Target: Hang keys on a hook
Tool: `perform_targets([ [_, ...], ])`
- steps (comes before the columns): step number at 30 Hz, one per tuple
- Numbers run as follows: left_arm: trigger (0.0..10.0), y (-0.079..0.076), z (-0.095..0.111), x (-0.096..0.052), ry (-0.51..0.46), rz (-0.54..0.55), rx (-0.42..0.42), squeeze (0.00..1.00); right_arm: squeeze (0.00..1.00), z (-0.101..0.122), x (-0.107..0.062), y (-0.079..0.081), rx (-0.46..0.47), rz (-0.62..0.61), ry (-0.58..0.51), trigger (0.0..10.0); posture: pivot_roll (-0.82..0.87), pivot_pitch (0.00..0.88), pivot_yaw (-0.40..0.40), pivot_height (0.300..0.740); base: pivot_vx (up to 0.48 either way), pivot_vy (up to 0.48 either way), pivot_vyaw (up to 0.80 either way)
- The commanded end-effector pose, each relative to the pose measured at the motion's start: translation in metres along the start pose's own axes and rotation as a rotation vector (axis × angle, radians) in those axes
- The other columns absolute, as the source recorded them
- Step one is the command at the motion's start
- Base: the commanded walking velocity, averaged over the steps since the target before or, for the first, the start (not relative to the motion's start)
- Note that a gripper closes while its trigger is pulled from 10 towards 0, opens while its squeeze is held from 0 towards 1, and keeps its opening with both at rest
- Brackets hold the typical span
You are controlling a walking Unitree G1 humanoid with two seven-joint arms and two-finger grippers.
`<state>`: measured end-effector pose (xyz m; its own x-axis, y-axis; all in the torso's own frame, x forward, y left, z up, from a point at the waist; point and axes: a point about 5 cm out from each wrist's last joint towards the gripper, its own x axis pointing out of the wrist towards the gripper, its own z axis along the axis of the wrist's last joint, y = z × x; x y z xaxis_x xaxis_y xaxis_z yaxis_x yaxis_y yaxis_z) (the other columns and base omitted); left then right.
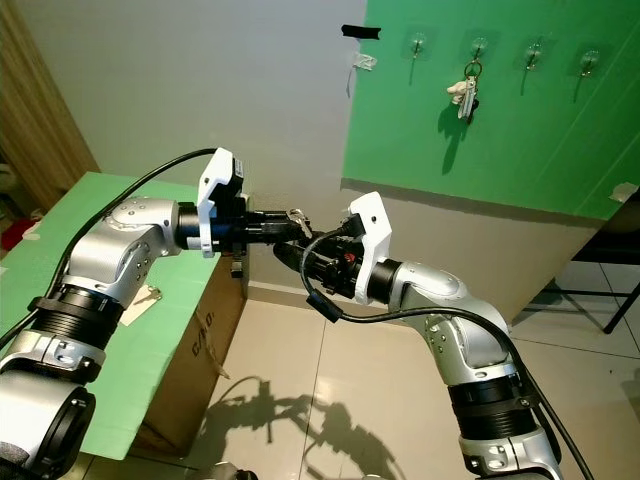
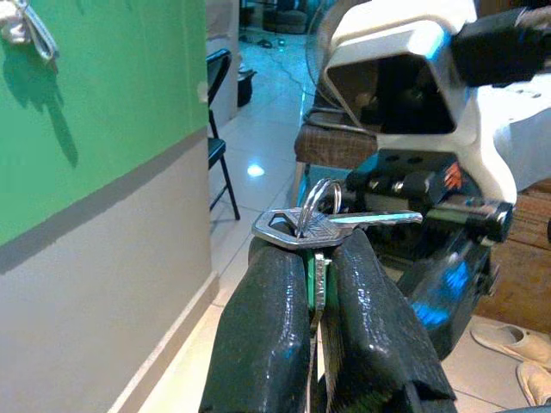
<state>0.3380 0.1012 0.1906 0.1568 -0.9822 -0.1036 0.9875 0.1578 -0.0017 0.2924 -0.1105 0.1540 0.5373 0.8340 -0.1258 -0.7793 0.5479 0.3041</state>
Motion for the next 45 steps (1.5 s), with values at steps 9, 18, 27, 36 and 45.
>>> perform_targets([
  [9, 10.0, -0.005, 0.009, 0.006, -0.043, -0.033, -0.004, 0.00, 0.00, 0.004, 0.004, 0.001, -0.005, 0.009, -0.007, 0.0, -0.10, 0.000, 0.020, 0.740, 0.000, 0.000, 0.00],
  [18, 10.0, -0.008, 0.007, 0.006, -0.035, -0.041, -0.004, 0.00, 0.00, 0.006, 0.005, 0.000, -0.001, 0.003, -0.015, 0.0, -0.10, 0.000, 0.021, 0.740, 0.000, 0.000, 0.00],
  [27, 10.0, -0.008, 0.006, 0.006, -0.024, -0.040, -0.004, 0.00, 0.00, 0.007, 0.004, -0.001, 0.004, 0.002, -0.027, 0.0, -0.10, 0.000, 0.020, 0.740, 0.000, 0.000, 0.00],
  [36, 10.0, -0.009, 0.001, 0.004, -0.002, 0.002, 0.023, 0.00, 0.00, 0.005, 0.001, 0.000, 0.008, -0.003, -0.032, 0.0, -0.11, 0.000, 0.018, 0.740, 0.000, 0.000, 0.00],
  [45, 10.0, -0.008, 0.002, 0.007, -0.005, 0.015, 0.038, 0.00, 0.00, 0.005, 0.000, -0.001, 0.008, 0.002, -0.028, 0.0, -0.11, 0.000, 0.013, 0.740, 0.000, 0.000, 0.00],
])
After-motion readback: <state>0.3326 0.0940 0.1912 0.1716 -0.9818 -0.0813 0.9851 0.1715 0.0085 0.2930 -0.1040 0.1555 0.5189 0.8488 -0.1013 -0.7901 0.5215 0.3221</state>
